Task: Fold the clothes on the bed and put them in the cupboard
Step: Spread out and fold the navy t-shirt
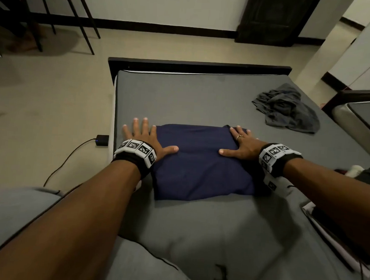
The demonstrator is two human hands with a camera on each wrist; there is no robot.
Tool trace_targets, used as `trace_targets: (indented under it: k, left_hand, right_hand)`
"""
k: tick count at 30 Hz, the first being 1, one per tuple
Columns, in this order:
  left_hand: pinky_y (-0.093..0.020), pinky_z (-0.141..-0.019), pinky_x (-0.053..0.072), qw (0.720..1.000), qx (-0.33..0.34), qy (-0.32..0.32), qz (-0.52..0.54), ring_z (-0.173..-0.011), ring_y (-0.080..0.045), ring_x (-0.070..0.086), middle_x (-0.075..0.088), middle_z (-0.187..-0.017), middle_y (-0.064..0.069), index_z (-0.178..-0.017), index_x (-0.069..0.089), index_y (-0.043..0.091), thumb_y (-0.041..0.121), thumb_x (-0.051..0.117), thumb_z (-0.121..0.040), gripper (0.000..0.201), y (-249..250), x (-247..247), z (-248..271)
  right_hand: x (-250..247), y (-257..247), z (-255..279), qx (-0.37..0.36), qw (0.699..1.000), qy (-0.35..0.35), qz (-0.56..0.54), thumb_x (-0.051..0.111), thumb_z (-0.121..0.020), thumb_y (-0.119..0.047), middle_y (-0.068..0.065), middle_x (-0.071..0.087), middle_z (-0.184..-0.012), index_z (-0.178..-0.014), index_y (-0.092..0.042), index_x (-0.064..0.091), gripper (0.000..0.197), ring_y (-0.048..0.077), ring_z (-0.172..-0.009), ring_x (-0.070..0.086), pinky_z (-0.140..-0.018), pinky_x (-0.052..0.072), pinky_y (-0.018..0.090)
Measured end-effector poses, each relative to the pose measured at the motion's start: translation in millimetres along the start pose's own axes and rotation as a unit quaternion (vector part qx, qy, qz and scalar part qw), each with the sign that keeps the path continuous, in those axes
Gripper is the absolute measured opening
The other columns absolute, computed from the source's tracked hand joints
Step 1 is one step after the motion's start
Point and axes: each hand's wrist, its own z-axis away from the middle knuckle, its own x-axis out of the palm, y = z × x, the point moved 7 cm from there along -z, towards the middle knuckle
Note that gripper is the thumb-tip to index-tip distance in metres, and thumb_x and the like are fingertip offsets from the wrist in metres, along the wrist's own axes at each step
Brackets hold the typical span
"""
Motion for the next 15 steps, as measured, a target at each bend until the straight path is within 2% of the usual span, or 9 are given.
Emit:
trace_targets:
  k: [3, 5, 7, 8, 9, 11, 13, 15]
  left_hand:
    - [-0.064, -0.116, 0.0, 0.995, 0.059, 0.078, -0.008, -0.151, -0.038, -0.009, -0.009, -0.166, -0.007, -0.158, 0.008, 0.023, 0.074, 0.032, -0.092, 0.087, 20.5, -25.7, 12.8]
    - [-0.062, -0.118, 0.009, 0.988, 0.138, 0.059, -0.014, -0.152, -0.036, -0.002, -0.006, -0.166, -0.005, -0.158, 0.01, 0.027, 0.045, 0.046, -0.099, 0.071, 43.4, -31.7, 25.8]
    - [-0.061, -0.118, 0.012, 0.975, 0.222, -0.004, -0.021, -0.152, -0.033, 0.002, -0.003, -0.166, -0.004, -0.158, 0.012, 0.03, 0.029, 0.057, -0.095, 0.078, 65.3, -28.1, 45.8]
    - [-0.061, -0.119, 0.013, 0.966, 0.253, -0.044, -0.017, -0.152, -0.033, 0.002, -0.003, -0.166, -0.003, -0.158, 0.012, 0.032, 0.033, 0.062, -0.092, 0.083, 74.7, -23.8, 58.1]
    - [-0.061, -0.119, 0.012, 0.959, 0.27, -0.086, -0.013, -0.152, -0.033, 0.0, -0.006, -0.166, -0.002, -0.158, 0.008, 0.032, 0.042, 0.068, -0.088, 0.092, 82.5, -17.6, 70.6]
    - [-0.062, -0.119, 0.011, 0.948, 0.269, -0.166, -0.045, -0.151, -0.037, -0.008, -0.016, -0.165, -0.002, -0.158, -0.005, 0.032, 0.064, 0.073, -0.075, 0.118, 90.6, 5.7, 90.5]
    - [-0.066, -0.117, 0.008, 0.94, 0.245, -0.194, -0.138, -0.149, -0.041, -0.016, -0.025, -0.163, -0.003, -0.156, -0.016, 0.031, 0.075, 0.072, -0.067, 0.132, 90.4, 33.7, 101.7]
    - [-0.068, -0.115, 0.005, 0.945, 0.198, -0.187, -0.183, -0.147, -0.043, -0.02, -0.031, -0.16, -0.002, -0.155, -0.019, 0.028, 0.072, 0.07, -0.07, 0.131, 82.3, 56.3, 101.5]
  right_hand:
    - [-6.0, 1.8, 17.6, 0.006, 0.999, 0.03, 0.025, 0.034, -0.067, -0.095, 0.006, -0.011, -0.168, -0.16, -0.026, -0.004, 0.123, 0.034, -0.154, -0.004, -0.122, 0.009, 0.058]
    - [-2.9, -5.8, 37.3, -0.032, 0.998, 0.049, 0.034, 0.032, -0.061, -0.101, 0.004, -0.016, -0.167, -0.16, -0.027, -0.007, 0.129, 0.031, -0.154, -0.009, -0.122, 0.005, 0.058]
    - [12.0, -20.3, 64.7, -0.097, 0.994, 0.033, 0.023, 0.035, -0.058, -0.102, -0.001, -0.023, -0.165, -0.159, -0.033, -0.012, 0.131, 0.025, -0.152, -0.016, -0.122, 0.0, 0.054]
    - [23.3, -26.8, 79.4, -0.128, 0.991, 0.02, 0.026, 0.036, -0.06, -0.101, -0.003, -0.026, -0.163, -0.158, -0.035, -0.014, 0.128, 0.021, -0.15, -0.019, -0.122, -0.002, 0.052]
    - [36.8, -30.9, 92.2, -0.15, 0.988, 0.007, 0.041, 0.036, -0.064, -0.1, -0.005, -0.029, -0.162, -0.157, -0.037, -0.017, 0.124, 0.019, -0.148, -0.022, -0.122, -0.003, 0.05]
    - [63.7, -28.4, 108.4, -0.165, 0.982, -0.006, 0.095, 0.026, -0.067, -0.1, -0.007, -0.033, -0.16, -0.154, -0.038, -0.023, 0.117, 0.019, -0.147, -0.027, -0.123, -0.005, 0.048]
    - [77.3, -14.7, 114.7, -0.156, 0.979, 0.013, 0.129, 0.014, -0.069, -0.1, -0.008, -0.033, -0.16, -0.152, -0.038, -0.026, 0.111, 0.021, -0.148, -0.028, -0.125, -0.004, 0.049]
    - [76.6, 3.6, 115.7, -0.138, 0.981, 0.031, 0.134, 0.005, -0.069, -0.099, -0.009, -0.032, -0.16, -0.15, -0.039, -0.028, 0.106, 0.021, -0.15, -0.025, -0.125, -0.001, 0.048]
